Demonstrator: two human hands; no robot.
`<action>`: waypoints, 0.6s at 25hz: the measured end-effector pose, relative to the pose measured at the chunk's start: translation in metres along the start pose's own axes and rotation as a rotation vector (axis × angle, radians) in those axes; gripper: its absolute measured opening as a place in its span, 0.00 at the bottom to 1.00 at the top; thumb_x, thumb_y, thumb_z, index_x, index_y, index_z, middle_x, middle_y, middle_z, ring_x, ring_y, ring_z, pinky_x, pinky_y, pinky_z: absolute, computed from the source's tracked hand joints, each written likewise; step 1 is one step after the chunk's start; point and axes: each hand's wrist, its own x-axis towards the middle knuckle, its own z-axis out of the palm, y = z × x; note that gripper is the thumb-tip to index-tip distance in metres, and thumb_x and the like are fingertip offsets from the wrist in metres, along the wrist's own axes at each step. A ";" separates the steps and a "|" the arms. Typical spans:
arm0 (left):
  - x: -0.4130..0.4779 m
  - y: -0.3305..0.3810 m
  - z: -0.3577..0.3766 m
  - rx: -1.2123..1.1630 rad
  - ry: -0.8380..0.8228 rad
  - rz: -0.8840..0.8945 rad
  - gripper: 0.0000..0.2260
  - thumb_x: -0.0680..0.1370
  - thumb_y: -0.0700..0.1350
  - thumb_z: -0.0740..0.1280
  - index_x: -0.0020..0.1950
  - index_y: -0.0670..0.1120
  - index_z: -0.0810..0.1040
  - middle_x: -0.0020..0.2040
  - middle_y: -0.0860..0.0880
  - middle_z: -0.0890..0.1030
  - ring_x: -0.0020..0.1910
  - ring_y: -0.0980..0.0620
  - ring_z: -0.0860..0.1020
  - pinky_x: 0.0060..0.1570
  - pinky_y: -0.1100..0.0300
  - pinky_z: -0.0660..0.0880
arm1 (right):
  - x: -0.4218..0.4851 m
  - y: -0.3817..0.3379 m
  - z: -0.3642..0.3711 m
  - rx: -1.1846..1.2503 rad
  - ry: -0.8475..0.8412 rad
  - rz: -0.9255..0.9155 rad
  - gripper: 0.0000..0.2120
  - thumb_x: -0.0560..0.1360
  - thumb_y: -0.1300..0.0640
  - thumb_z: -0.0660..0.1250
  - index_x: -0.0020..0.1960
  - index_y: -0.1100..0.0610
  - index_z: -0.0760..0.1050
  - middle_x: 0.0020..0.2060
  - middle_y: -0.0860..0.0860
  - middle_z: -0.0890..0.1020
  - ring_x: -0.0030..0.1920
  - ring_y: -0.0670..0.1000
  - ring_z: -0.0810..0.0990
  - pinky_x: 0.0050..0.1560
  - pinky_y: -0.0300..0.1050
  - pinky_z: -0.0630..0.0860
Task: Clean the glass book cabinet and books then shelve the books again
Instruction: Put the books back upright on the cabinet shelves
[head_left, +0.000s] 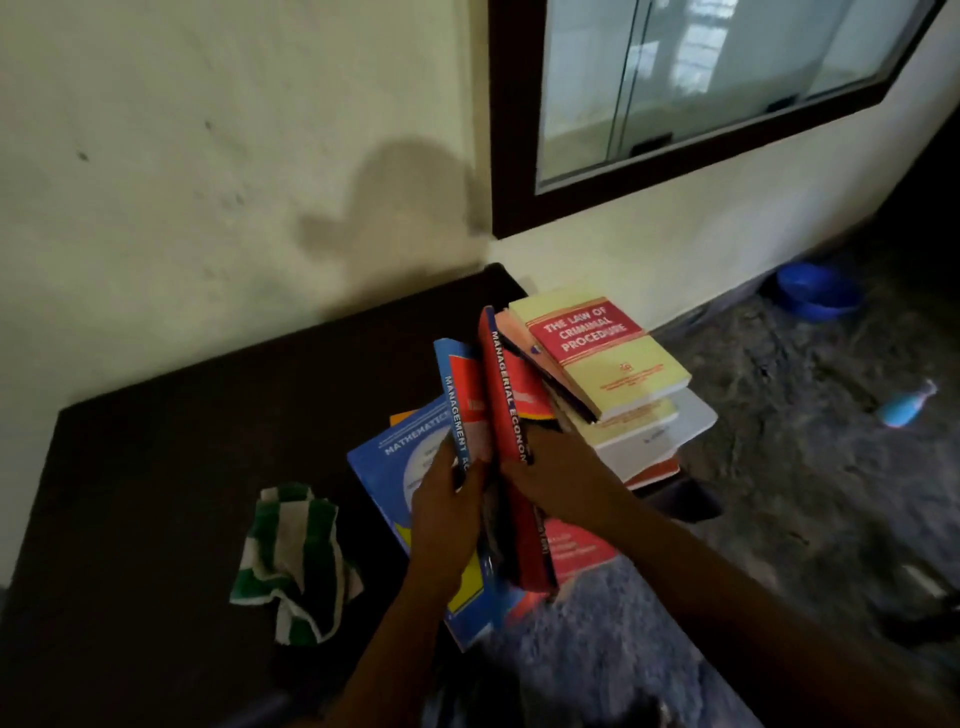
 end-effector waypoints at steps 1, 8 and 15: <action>-0.002 0.009 0.001 0.003 0.022 0.040 0.12 0.78 0.45 0.63 0.61 0.46 0.75 0.52 0.48 0.82 0.46 0.60 0.80 0.45 0.68 0.76 | -0.001 -0.001 -0.014 -0.025 0.047 -0.012 0.18 0.79 0.52 0.59 0.66 0.58 0.68 0.58 0.58 0.76 0.57 0.57 0.76 0.56 0.44 0.72; -0.026 0.126 0.017 0.152 0.024 0.352 0.12 0.75 0.47 0.64 0.59 0.52 0.76 0.50 0.54 0.83 0.45 0.55 0.83 0.47 0.60 0.79 | -0.030 0.027 -0.159 0.012 0.046 -0.216 0.13 0.79 0.53 0.60 0.62 0.53 0.73 0.49 0.48 0.78 0.44 0.44 0.77 0.43 0.28 0.71; -0.010 0.189 0.177 0.203 0.063 0.504 0.09 0.74 0.48 0.70 0.53 0.53 0.79 0.46 0.55 0.84 0.42 0.59 0.82 0.47 0.59 0.80 | -0.059 0.117 -0.310 -0.127 0.221 -0.254 0.14 0.80 0.52 0.58 0.61 0.56 0.73 0.50 0.46 0.78 0.46 0.46 0.76 0.45 0.31 0.71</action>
